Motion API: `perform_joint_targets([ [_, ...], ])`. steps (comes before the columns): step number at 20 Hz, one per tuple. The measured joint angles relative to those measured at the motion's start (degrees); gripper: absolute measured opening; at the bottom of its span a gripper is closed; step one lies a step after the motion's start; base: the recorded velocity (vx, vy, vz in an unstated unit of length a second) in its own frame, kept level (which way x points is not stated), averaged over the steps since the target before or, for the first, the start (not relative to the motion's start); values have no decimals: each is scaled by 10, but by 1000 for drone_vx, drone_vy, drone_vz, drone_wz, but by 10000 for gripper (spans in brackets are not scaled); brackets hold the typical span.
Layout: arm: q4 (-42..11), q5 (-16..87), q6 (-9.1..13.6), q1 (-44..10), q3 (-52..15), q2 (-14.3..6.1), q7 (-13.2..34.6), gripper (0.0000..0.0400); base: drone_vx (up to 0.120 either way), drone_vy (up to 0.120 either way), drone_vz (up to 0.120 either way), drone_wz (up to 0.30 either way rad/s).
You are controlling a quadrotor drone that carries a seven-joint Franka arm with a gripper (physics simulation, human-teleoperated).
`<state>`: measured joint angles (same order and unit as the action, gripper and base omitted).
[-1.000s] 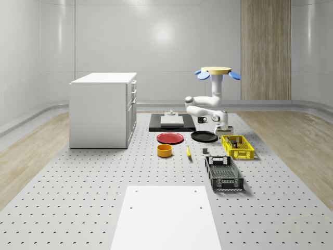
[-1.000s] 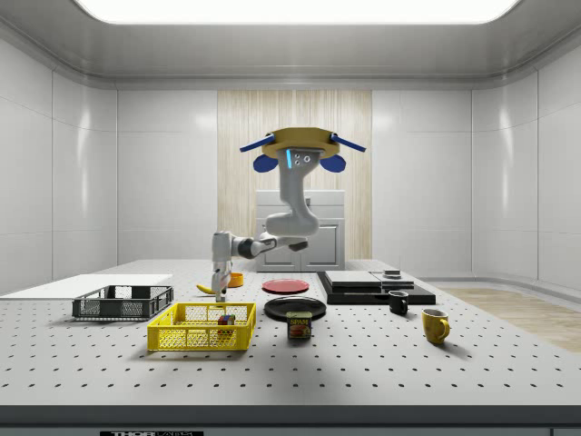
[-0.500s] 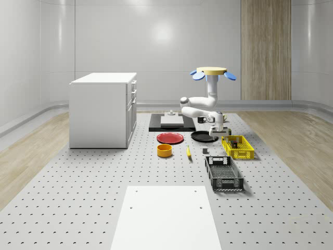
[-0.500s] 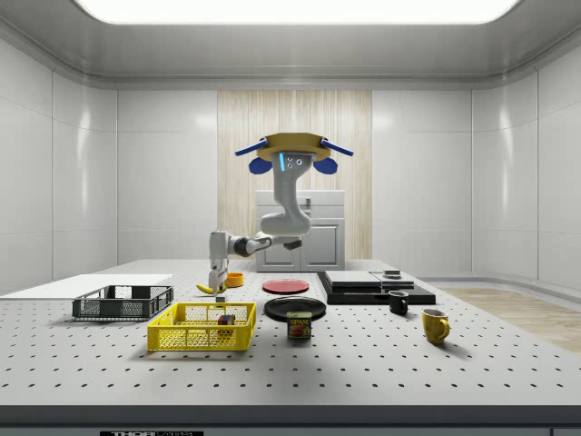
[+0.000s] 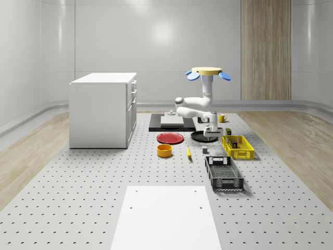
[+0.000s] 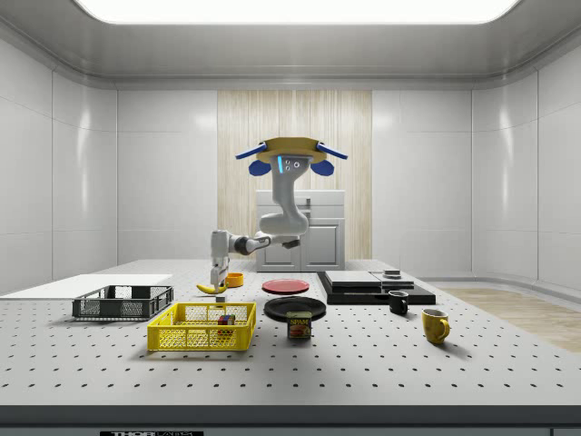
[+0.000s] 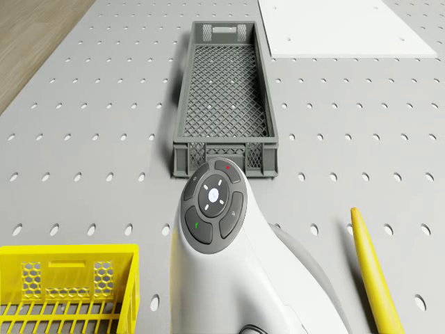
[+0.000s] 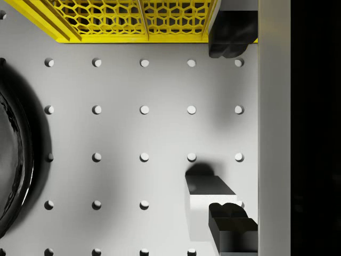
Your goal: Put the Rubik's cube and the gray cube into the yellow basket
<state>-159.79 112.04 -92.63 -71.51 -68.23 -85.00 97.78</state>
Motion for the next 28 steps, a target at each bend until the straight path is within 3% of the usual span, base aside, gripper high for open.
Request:
perform_joint_targets([
  [12,0,0,0,0,0,0,0,400,0,-120,-23,0],
  [15,0,0,0,0,0,0,0,400,0,-120,-120,0],
  [20,0,0,0,0,0,0,0,400,32,0,-112,0],
  [28,9,-2,1,-9,-3,3,0,400,0,0,0,0],
])
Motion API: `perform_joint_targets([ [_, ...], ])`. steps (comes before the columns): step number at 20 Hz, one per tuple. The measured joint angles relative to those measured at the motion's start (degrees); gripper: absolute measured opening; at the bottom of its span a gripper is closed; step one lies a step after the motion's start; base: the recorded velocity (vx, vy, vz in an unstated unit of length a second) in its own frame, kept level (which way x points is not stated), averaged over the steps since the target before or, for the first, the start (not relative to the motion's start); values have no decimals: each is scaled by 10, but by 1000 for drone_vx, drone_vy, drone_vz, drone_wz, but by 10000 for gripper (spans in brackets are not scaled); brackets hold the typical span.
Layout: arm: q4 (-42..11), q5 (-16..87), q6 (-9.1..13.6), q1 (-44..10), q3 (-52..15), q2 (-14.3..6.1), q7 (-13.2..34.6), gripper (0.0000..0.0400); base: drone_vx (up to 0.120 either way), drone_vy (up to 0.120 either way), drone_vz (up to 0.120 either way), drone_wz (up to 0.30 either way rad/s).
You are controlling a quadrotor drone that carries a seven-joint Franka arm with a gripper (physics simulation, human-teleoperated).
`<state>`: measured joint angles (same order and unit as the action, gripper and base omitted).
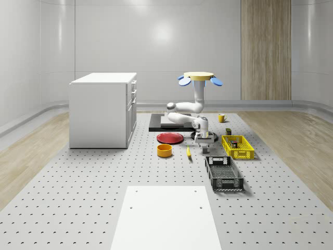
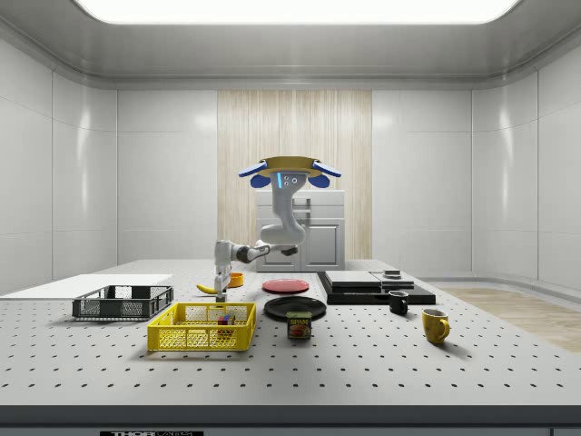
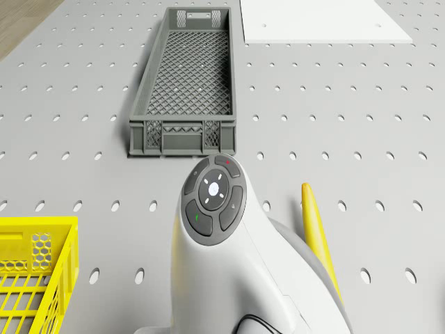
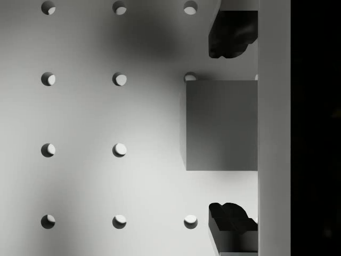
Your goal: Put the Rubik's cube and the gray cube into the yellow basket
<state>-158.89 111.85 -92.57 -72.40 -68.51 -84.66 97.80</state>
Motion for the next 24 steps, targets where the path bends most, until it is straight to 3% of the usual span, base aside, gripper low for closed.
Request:
perform_joint_targets([
  [10,23,40,-20,-13,43,4,-1,400,0,0,0,0],
  [22,39,47,-18,-28,47,15,1,400,0,0,0,0],
  [24,40,47,-18,-29,47,16,1,349,0,0,0,0],
])
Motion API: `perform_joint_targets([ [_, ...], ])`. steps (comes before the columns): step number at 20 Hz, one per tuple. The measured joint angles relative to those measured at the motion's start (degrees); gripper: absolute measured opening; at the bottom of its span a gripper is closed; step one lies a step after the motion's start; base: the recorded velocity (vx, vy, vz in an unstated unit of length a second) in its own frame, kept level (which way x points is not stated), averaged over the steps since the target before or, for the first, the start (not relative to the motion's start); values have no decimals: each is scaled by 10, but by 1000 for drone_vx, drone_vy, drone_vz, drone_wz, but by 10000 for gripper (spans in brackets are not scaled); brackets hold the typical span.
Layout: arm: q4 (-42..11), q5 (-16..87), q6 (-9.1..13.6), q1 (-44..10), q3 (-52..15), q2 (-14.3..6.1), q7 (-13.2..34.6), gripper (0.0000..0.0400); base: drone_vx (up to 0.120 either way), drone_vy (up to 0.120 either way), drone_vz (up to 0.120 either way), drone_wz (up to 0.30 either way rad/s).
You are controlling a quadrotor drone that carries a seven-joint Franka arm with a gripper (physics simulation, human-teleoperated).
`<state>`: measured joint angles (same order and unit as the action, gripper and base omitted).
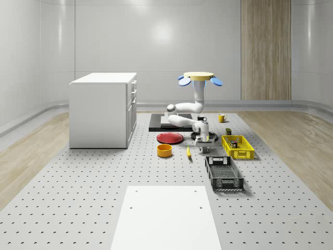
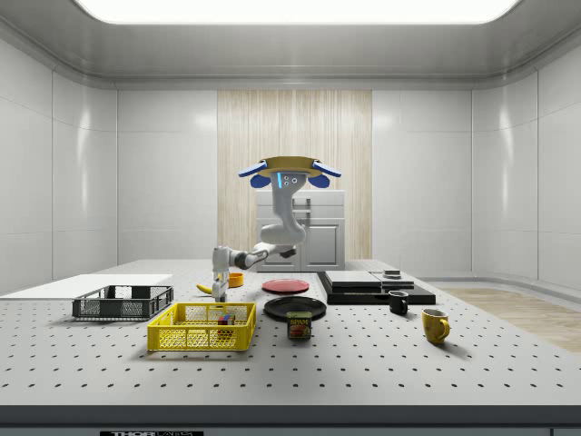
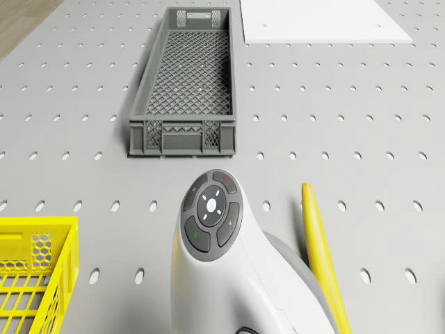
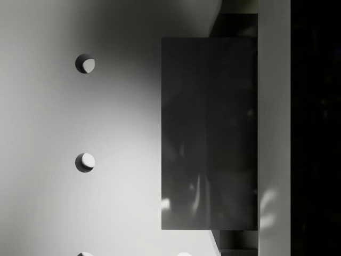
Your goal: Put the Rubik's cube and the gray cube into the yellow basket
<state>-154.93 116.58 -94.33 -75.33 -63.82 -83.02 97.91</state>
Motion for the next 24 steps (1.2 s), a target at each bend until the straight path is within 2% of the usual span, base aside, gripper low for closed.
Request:
perform_joint_targets([
  [3,0,0,1,-1,0,1,0,297,0,0,0,0],
  [7,1,1,2,-1,0,2,0,267,0,0,0,0],
  [16,-8,-15,12,3,-17,2,1,252,0,0,0,0],
  [24,-28,-64,36,10,-70,-1,4,250,0,0,115,0],
])
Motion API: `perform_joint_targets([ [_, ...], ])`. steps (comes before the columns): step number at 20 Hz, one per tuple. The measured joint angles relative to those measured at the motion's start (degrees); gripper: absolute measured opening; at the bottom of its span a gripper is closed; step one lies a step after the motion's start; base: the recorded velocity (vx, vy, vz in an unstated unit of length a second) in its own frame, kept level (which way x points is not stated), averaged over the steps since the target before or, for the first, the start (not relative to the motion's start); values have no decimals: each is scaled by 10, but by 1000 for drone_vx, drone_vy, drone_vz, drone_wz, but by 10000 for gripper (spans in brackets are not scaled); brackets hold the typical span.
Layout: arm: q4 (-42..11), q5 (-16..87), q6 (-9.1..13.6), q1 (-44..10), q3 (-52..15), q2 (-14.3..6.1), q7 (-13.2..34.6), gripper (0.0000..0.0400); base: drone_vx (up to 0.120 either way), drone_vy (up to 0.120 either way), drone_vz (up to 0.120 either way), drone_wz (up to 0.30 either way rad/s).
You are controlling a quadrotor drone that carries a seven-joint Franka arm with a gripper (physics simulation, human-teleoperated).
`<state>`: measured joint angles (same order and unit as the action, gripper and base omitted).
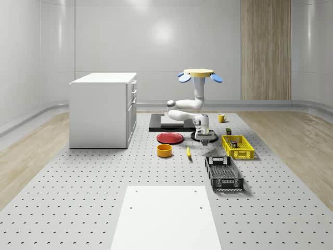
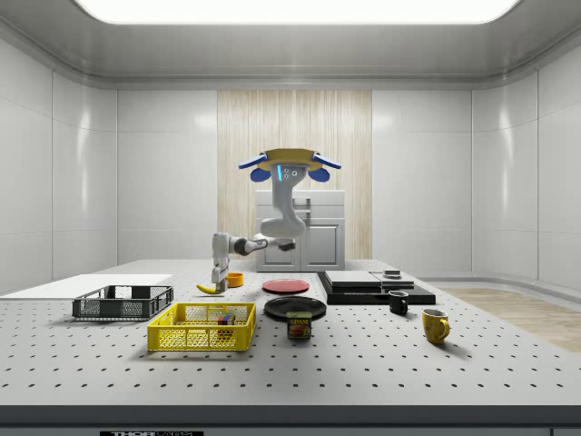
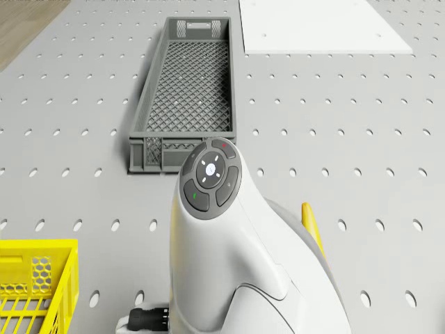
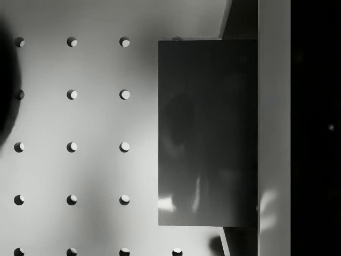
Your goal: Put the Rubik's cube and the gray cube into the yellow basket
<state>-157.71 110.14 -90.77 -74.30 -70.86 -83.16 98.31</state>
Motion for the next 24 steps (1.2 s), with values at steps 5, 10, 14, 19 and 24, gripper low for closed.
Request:
perform_joint_targets([
  [5,-4,-16,4,0,-16,-3,2,250,0,0,120,0],
  [10,-6,-22,4,0,-22,-6,3,250,0,32,56,0],
  [14,-6,-25,2,-1,-24,-9,4,250,40,120,0,0],
  [19,-6,-27,-1,-2,-25,-12,5,250,56,120,0,0],
  [24,-6,-29,-4,-3,-25,-16,5,250,0,120,0,0],
])
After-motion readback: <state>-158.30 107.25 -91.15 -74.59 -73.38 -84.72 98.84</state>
